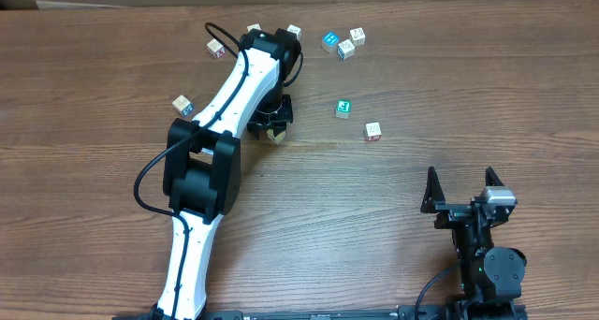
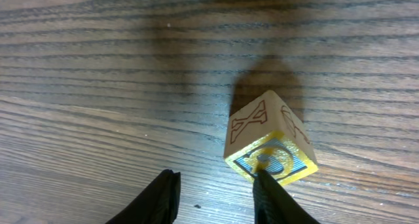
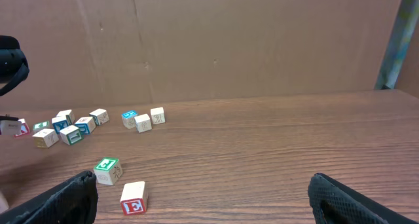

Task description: Form a tower

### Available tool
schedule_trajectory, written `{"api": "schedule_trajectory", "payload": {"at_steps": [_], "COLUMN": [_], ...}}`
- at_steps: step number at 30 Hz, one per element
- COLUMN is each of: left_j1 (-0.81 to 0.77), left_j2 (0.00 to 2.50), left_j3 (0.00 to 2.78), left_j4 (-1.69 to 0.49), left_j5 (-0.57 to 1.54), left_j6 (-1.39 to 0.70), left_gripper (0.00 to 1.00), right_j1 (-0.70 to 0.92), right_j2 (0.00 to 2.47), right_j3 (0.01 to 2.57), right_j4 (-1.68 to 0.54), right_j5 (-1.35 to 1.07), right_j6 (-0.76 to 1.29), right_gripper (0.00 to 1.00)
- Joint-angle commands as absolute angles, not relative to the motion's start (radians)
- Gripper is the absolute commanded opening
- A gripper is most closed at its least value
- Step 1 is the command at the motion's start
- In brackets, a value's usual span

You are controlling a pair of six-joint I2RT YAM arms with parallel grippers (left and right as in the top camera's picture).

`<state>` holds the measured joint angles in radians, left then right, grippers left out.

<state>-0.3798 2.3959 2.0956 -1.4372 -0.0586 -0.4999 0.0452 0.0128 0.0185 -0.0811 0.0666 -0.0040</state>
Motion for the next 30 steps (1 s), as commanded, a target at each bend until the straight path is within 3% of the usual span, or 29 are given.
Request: {"api": "schedule_trajectory", "payload": {"at_steps": [1, 11, 20, 23, 30], "left_j1": [-0.382, -0.37, -0.36, -0.359, -0.359], "left_j2": [2.367, 2.367, 2.361, 2.346, 2.341], "left_j3": [2.083, 2.083, 2.093, 2.115, 2.131], "left_j4": [-1.431, -1.436, -1.435, -1.436, -1.426], "left_j5": [-0.077, -0.076, -0.031, -0.021, 0.056], "left_j6": [-0.49, -0.468, -0.441, -0.441, -0.506], "left_gripper": [0.36, 0.36, 0.31, 0.33, 0.5], "right_j1": [0.039, 0.039, 0.039, 0.039, 0.039], "right_j2": [0.003, 0.003, 0.003, 0.003, 0.003], "right_j3": [0.008, 0.008, 0.008, 0.008, 0.008], "right_j4": [-0.077, -0.077, -0.077, -0.077, -0.077], "right_j5": [0.065, 0.065, 0.065, 0.065, 0.065], "right_j6": [-0.009, -0.009, -0.009, -0.009, -0.009], "right_gripper": [1.0, 1.0, 1.0, 1.0, 1.0]}}
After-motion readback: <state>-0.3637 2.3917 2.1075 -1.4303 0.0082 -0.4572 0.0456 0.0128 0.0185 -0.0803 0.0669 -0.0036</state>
